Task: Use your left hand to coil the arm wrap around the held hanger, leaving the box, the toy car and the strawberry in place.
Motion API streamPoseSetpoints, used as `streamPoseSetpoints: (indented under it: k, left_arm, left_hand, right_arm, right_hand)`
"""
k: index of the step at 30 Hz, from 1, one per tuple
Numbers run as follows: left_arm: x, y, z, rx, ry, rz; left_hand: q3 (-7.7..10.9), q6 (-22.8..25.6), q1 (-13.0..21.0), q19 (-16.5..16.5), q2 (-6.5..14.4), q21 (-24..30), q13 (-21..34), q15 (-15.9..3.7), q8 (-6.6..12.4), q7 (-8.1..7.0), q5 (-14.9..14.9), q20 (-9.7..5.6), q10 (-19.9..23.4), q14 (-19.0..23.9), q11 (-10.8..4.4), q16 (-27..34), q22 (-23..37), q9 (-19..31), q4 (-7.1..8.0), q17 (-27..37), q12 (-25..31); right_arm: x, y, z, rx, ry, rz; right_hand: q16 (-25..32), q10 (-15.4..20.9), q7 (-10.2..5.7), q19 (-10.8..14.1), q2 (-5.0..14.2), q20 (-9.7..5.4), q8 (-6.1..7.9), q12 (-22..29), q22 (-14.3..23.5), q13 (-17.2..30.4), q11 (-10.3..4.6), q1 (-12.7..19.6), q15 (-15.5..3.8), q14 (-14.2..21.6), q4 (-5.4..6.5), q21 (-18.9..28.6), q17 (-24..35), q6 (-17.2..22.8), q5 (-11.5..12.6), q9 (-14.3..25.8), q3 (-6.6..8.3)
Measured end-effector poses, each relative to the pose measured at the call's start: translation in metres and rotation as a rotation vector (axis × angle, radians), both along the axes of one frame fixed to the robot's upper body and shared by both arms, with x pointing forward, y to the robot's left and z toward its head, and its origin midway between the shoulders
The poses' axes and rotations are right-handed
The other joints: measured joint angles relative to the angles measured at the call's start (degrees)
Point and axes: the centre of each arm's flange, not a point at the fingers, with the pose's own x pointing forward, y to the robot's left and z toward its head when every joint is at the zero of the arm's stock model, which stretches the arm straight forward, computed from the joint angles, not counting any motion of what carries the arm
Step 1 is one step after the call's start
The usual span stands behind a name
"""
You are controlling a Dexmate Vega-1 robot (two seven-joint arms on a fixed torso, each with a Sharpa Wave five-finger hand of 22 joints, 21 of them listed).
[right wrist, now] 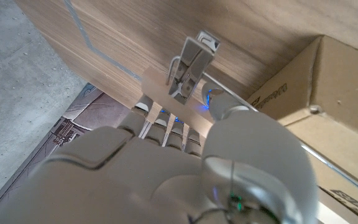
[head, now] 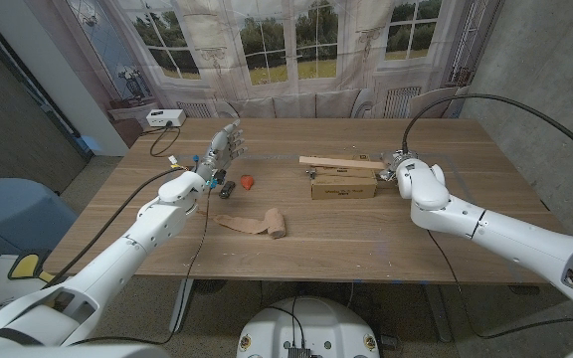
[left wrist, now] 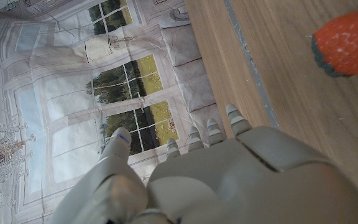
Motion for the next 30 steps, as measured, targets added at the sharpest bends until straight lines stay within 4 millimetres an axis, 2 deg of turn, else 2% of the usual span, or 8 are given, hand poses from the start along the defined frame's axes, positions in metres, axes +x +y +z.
streamPoseSetpoints:
  k: [4,9,15,18,21,24,27,30]
  left_arm:
    - [0.0003,-0.0003,0.0020,0.002,-0.001,-0.002]
    - [0.0006,-0.0007,0.0019,0.004,0.002,-0.003]
    - [0.0009,-0.0019,0.0024,0.006,0.003,-0.005]
    - [0.0008,-0.0029,0.0025,0.007,0.003,-0.006]
    - [0.0006,-0.0037,0.0028,0.008,0.004,-0.006]
    - [0.0002,-0.0043,0.0030,0.008,0.004,-0.005]
    - [0.0004,-0.0040,0.0027,0.007,0.006,-0.002]
    - [-0.0007,-0.0055,0.0023,0.008,0.006,-0.003]
  left_hand:
    - [-0.17,0.00,-0.31,0.00,0.31,0.00,0.00,0.00,0.00,0.00,0.00,0.00,0.00,0.00,0.00,-0.17,0.00,0.00,0.17,0.00,0.00]
    - [-0.24,0.00,-0.31,0.00,0.31,0.00,0.00,0.00,0.00,0.00,0.00,0.00,0.00,0.00,0.00,-0.38,0.00,0.00,0.24,0.00,0.00]
    - [-0.24,0.00,-0.30,0.00,0.31,0.00,0.00,0.00,0.00,0.00,0.00,0.00,0.00,0.00,0.00,-0.38,0.00,0.00,0.23,0.00,0.00]
    - [-0.24,0.00,-0.30,0.00,0.31,0.00,-0.01,0.00,0.00,0.00,0.00,0.00,0.00,0.00,0.00,-0.38,0.00,0.00,0.23,0.00,0.00]
    - [-0.24,0.00,-0.30,0.00,0.31,0.00,-0.01,0.00,0.00,0.00,0.00,-0.01,0.00,0.00,0.00,-0.38,0.00,0.00,0.23,0.00,0.00]
    - [-0.24,0.00,-0.45,0.00,0.17,0.00,-0.01,0.00,0.00,0.00,0.00,0.00,0.00,0.00,0.00,-0.38,0.00,-0.01,0.23,0.00,0.00]
    - [-0.24,0.00,-0.54,0.00,0.07,0.00,-0.01,0.00,0.00,0.00,0.00,-0.01,0.00,0.00,0.00,-0.38,0.00,-0.01,0.23,0.00,0.00]
    - [-0.23,0.00,-0.54,0.00,0.07,0.00,-0.01,0.00,0.00,0.00,0.00,-0.01,0.00,0.00,0.00,-0.38,0.00,-0.01,0.23,0.00,0.00]
  right_arm:
    - [0.0007,0.0008,-0.0011,-0.016,0.000,-0.020]
    - [0.0022,0.0026,-0.0039,-0.020,0.003,-0.025]
    - [0.0019,0.0024,-0.0044,-0.040,-0.013,-0.051]
    - [0.0013,0.0023,-0.0046,-0.048,-0.026,-0.061]
    - [0.0012,0.0023,-0.0058,-0.047,-0.032,-0.061]
    - [0.0012,0.0010,-0.0056,-0.033,-0.039,-0.058]
    - [0.0009,-0.0008,-0.0052,-0.023,-0.040,-0.062]
    - [0.0022,-0.0006,-0.0087,0.000,-0.029,-0.049]
  right_hand:
    - [1.91,3.07,-0.96,1.65,1.45,-1.34,0.94,0.48,0.00,0.07,-0.74,2.38,0.02,3.64,0.58,0.44,0.92,3.47,-0.23,0.00,0.06]
    - [6.78,10.34,-1.22,5.16,2.33,-3.09,3.13,2.08,0.60,0.68,-1.62,3.94,-0.16,9.74,4.07,2.14,4.06,12.37,-0.34,0.31,-1.05]
    - [17.35,26.08,-0.58,11.80,-0.97,-5.17,6.26,8.85,1.91,3.88,-0.59,7.46,0.48,21.81,6.55,8.07,12.57,26.39,-0.37,1.23,-2.77]
    - [25.15,32.69,0.54,15.61,-2.26,-5.47,8.83,15.81,3.37,8.66,-0.68,8.75,0.53,27.51,5.03,12.93,20.33,32.80,-0.37,3.15,-7.84]
    - [34.38,35.90,2.14,19.12,-3.09,-5.34,13.38,23.25,6.84,16.32,-0.25,9.77,0.73,32.44,3.64,19.85,31.63,36.84,-0.36,7.51,-14.59]
    - [40.19,39.61,2.87,20.95,-3.12,-4.25,22.03,32.50,11.32,28.91,0.68,9.90,0.18,38.90,3.71,28.93,46.32,38.52,0.75,16.88,-21.64]
    - [46.93,43.71,3.89,23.36,-2.38,-3.50,29.11,38.81,13.69,36.78,1.19,10.89,-0.94,42.38,3.45,36.09,52.56,37.90,1.13,22.73,-24.89]
    - [47.66,46.56,4.01,26.00,-2.65,-3.66,29.96,42.09,14.48,40.72,1.39,13.06,-1.27,44.90,2.56,40.54,55.67,37.79,1.12,22.73,-26.07]
